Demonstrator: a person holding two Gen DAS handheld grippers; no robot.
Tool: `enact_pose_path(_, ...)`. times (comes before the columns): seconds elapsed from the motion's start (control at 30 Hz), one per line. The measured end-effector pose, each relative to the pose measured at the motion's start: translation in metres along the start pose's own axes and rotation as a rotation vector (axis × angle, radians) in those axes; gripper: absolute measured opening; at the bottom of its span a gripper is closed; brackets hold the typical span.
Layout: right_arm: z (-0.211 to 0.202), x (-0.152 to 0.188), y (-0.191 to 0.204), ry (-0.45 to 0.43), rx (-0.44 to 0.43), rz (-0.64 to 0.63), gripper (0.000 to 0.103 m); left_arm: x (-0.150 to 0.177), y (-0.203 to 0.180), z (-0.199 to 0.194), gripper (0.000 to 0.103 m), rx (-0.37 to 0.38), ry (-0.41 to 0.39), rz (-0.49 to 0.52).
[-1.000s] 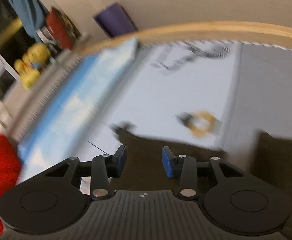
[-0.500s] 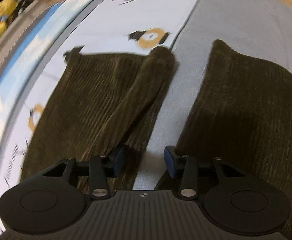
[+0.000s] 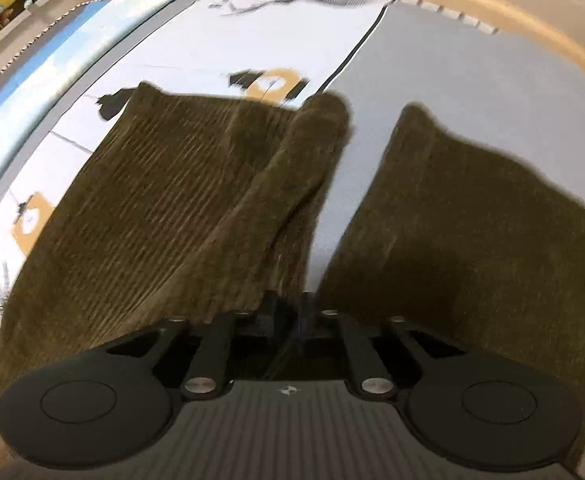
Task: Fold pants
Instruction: 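Grasp the waistband edge with the left gripper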
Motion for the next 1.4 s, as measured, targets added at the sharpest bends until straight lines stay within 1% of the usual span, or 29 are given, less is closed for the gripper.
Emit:
enact_pose_path(0.03,-0.006,-0.003,0.001,-0.026,0.024,0.005,0.023,0.0,0.003,0.002,0.054,0.004,0.015,-0.011)
enact_pose_path(0.1,-0.022,-0.01,0.004,-0.108,0.036,0.033,0.031,0.002,0.009,0.006,0.066,0.008,0.043,-0.036)
enact_pose_path(0.17,-0.04,-0.018,0.008,-0.197,-0.034,0.049,0.04,0.006,0.018,0.007,0.066,0.025,0.063,-0.084)
enact_pose_path(0.23,-0.045,-0.026,0.023,-0.261,-0.112,0.04,0.047,0.008,0.025,0.01,0.066,0.038,0.079,-0.119)
enact_pose_path(0.27,-0.044,-0.031,0.034,-0.27,-0.173,0.033,0.055,0.009,0.027,0.011,0.067,0.039,0.086,-0.13)
enact_pose_path(0.3,-0.041,-0.034,0.045,-0.25,-0.246,0.026,0.059,0.01,0.028,0.011,0.068,0.045,0.09,-0.145)
enact_pose_path(0.33,-0.033,-0.037,0.058,-0.209,-0.331,0.025,0.059,0.01,0.03,0.011,0.068,0.05,0.092,-0.155)
enact_pose_path(0.37,-0.027,-0.039,0.068,-0.18,-0.38,0.032,0.059,0.01,0.032,0.011,0.068,0.053,0.094,-0.163)
enact_pose_path(0.43,-0.011,-0.044,0.091,-0.14,-0.423,0.038,0.061,0.011,0.032,0.012,0.068,0.059,0.096,-0.167)
enact_pose_path(0.5,0.004,-0.048,0.11,-0.123,-0.408,0.025,0.064,0.011,0.031,0.012,0.068,0.058,0.098,-0.148)
enact_pose_path(0.57,0.016,-0.048,0.125,-0.115,-0.371,-0.001,0.065,0.013,0.031,0.013,0.068,0.057,0.102,-0.136)
enact_pose_path(0.67,0.036,-0.047,0.14,-0.074,-0.275,-0.039,0.065,0.014,0.031,0.016,0.068,0.065,0.106,-0.129)
enact_pose_path(0.73,0.037,-0.044,0.155,-0.122,-0.196,-0.12,0.065,0.014,0.031,0.018,0.068,0.066,0.11,-0.124)
enact_pose_path(0.77,0.033,-0.041,0.162,-0.144,-0.154,-0.171,0.057,0.014,0.031,0.019,0.067,0.065,0.111,-0.121)
enact_pose_path(0.8,0.034,-0.04,0.165,-0.168,-0.115,-0.208,0.023,0.014,0.03,0.02,0.063,0.06,0.11,-0.115)
enact_pose_path(0.83,0.034,-0.038,0.168,-0.201,-0.084,-0.225,0.011,0.013,0.03,0.02,0.058,0.054,0.102,-0.103)
enact_pose_path(0.87,0.035,-0.04,0.167,-0.223,-0.082,-0.217,0.006,0.013,0.029,0.02,0.052,0.06,0.09,-0.094)
enact_pose_path(0.9,0.036,-0.043,0.163,-0.237,-0.108,-0.177,0.005,0.012,0.028,0.02,0.049,0.061,0.077,-0.085)
enact_pose_path(0.97,0.024,-0.051,0.152,-0.355,-0.237,-0.05,0.004,0.011,0.025,0.018,0.047,0.067,0.042,-0.068)
enact_pose_path(1.0,0.015,-0.055,0.152,-0.437,-0.324,-0.031,0.005,0.01,0.023,0.016,0.047,0.065,0.024,-0.054)
enact_pose_path(1.03,0.009,-0.057,0.154,-0.489,-0.389,-0.043,0.005,0.01,0.02,0.015,0.047,0.059,0.011,-0.039)
enact_pose_path(1.07,0.01,-0.06,0.154,-0.464,-0.39,-0.054,0.008,0.009,0.02,0.015,0.048,0.056,0.008,-0.035)
enact_pose_path(1.1,0.017,-0.064,0.155,-0.4,-0.365,-0.05,0.022,0.008,0.021,0.016,0.049,0.061,0.01,-0.043)
enact_pose_path(1.13,0.025,-0.067,0.154,-0.326,-0.321,-0.044,0.031,0.008,0.023,0.016,0.05,0.069,0.014,-0.06)
enact_pose_path(1.17,0.029,-0.068,0.146,-0.29,-0.29,-0.034,0.039,0.007,0.025,0.017,0.053,0.077,0.022,-0.081)
enact_pose_path(1.23,0.026,-0.067,0.128,-0.319,-0.258,-0.038,0.04,0.005,0.028,0.017,0.054,0.085,0.038,-0.125)
enact_pose_path(1.33,0.021,-0.073,0.093,-0.339,-0.189,-0.045,0.042,0.003,0.028,0.01,0.058,0.097,0.036,-0.139)
enact_pose_path(1.37,0.018,-0.073,0.08,-0.344,-0.173,-0.024,0.045,0.003,0.029,0.007,0.062,0.104,0.036,-0.141)
enact_pose_path(1.4,0.016,-0.075,0.063,-0.342,-0.152,-0.003,0.048,0.003,0.03,0.004,0.069,0.114,0.043,-0.149)
Point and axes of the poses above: each gripper's, at about its wrist camera, not at the fingertips, and z roughly the way its jaws point, y to its left, x to its underside, the point moved 3 cm from there along z, roughly the way its jaws point, and after that the axes turned 4 degrees about x, right-handed, at the moved point
